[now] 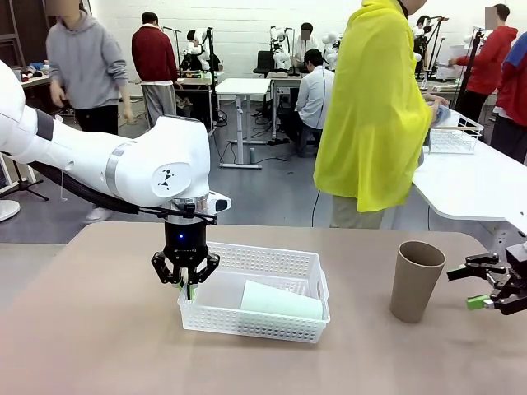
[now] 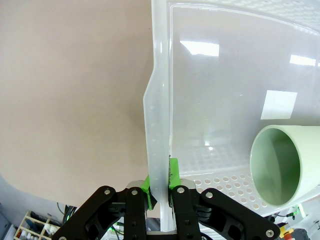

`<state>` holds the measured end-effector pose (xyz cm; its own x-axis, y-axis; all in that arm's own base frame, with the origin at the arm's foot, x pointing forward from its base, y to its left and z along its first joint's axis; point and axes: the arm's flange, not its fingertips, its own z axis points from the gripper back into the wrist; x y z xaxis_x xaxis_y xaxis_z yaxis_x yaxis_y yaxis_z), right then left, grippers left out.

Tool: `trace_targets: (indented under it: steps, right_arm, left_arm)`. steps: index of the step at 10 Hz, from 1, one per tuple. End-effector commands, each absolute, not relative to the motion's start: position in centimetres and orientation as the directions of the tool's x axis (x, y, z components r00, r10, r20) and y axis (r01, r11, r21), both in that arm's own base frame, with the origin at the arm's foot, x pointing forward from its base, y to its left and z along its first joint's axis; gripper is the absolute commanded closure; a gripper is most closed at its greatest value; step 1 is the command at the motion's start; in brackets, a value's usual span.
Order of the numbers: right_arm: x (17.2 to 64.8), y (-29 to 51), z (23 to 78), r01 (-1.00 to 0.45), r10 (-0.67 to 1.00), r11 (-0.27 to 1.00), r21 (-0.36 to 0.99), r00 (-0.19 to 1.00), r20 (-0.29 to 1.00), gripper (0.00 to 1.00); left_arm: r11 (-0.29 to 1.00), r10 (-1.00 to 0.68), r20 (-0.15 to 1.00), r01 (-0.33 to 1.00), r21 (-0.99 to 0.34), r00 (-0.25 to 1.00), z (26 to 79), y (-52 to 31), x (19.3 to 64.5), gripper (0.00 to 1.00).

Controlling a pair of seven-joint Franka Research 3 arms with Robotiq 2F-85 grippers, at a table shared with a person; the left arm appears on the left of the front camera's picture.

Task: Clean and organize the cups into the basket.
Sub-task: Pick up the Reusable plastic cup from the right side of the table and stack it inside the Organizing basket in the center of the table.

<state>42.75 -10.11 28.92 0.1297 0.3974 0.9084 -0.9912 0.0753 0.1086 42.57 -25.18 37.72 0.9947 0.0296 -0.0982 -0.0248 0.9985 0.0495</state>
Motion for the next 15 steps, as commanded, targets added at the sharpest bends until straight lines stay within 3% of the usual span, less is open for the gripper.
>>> trace_targets:
  steps: [1, 15]
  right_arm:
    - [44.2, -8.5, 27.5, -0.991, 0.385, 0.083, 0.101, 0.125, 0.915, 0.0]
    - [48.2, -2.1, 25.2, -0.994, 0.32, -0.026, 0.104, 0.09, 0.943, 0.0]
  left_arm:
    - [0.998, 0.03, -0.091, -0.025, 0.051, 0.995, 37.9, -25.1, 42.6, 1.0]
    - [0.998, 0.03, -0.091, -0.025, 0.051, 0.995, 37.9, -25.1, 42.6, 1.0]
